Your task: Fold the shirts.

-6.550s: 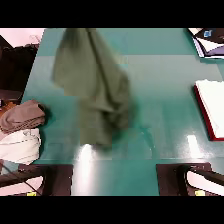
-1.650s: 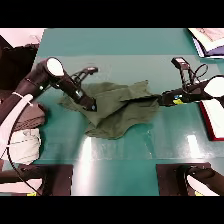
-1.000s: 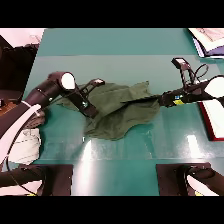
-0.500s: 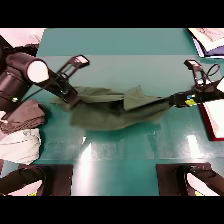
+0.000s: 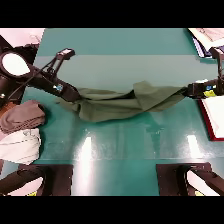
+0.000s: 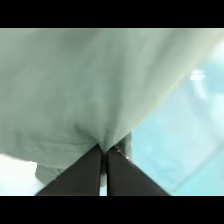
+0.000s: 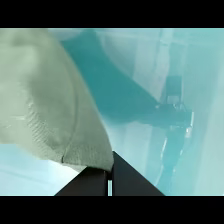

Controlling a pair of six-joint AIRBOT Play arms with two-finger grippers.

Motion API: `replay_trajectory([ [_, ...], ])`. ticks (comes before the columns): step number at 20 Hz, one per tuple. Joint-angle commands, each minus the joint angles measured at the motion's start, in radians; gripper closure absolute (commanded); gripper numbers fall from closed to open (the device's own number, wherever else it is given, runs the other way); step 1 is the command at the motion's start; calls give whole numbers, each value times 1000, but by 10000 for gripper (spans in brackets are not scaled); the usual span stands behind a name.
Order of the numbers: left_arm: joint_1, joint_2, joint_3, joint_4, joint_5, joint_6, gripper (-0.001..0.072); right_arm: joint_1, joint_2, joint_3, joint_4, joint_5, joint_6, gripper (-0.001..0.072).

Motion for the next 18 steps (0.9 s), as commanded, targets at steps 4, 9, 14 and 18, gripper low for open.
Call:
replay_trajectory([
  [4,0,0,-51,-4,60,-10,71,-8,0,8,48,21,-8,693],
  [9,0,1,-143,-34,4,-29,71,-8,0,8,49,32,-8,692],
  [14,0,1,-388,-179,142,-68,71,-8,0,8,50,39,-8,692],
  [18,0,1,-490,-372,200,-17,71,-8,0,8,50,39,-8,692],
])
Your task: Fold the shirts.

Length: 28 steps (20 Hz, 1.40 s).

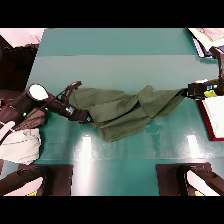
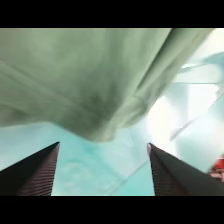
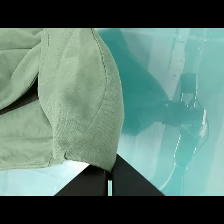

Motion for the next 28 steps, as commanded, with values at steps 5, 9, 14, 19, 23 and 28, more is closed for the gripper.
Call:
replay_trajectory([
  [5,0,0,-112,-173,148,27,71,0,0,1,1,2,0,692],
  [9,-11,0,-112,-179,150,26,71,0,0,1,1,3,0,692],
  [14,-69,0,-112,-211,171,26,221,0,0,1,1,6,0,692],
  [19,-33,1,-66,-209,140,26,682,0,0,1,0,8,-2,692],
  [23,123,29,153,-207,45,35,682,0,2,46,0,-4,-10,693],
  [28,331,103,528,-206,-2,36,682,0,2,263,-1,-112,-11,692],
])
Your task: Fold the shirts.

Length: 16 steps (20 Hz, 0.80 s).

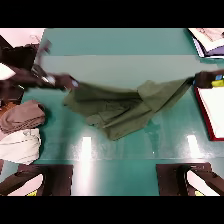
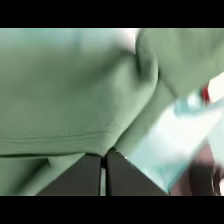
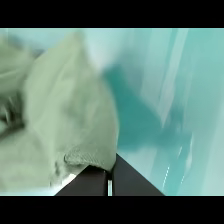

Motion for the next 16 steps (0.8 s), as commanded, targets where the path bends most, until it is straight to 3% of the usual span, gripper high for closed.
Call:
replay_trajectory([
  [1,138,42,275,0,-34,1,682,0,1,162,-1,-89,-1,693],
  [9,269,54,905,17,-6,3,681,0,2,655,-9,-169,-1,693],
  [13,269,123,944,85,84,-1,682,-2,39,785,-45,-212,-6,693],
  [16,269,183,944,225,132,-47,682,-3,157,692,-124,-348,-6,694],
])
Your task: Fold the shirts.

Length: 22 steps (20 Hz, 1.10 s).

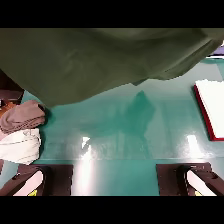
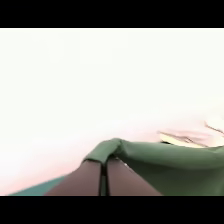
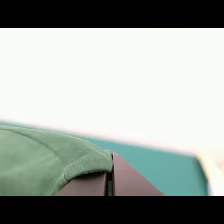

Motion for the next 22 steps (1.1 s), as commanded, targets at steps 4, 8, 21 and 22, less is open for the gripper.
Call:
replay_trajectory([
  [4,3,94,25,161,33,-54,683,-8,179,-93,-109,-124,0,694],
  [8,3,81,-82,251,-92,-114,683,-8,66,27,-110,126,11,695],
  [21,-133,-505,-524,224,-112,-74,682,3,-640,-293,-108,341,42,695],
  [22,-133,-549,-524,213,-40,-76,681,3,-671,-292,-106,280,45,695],
])
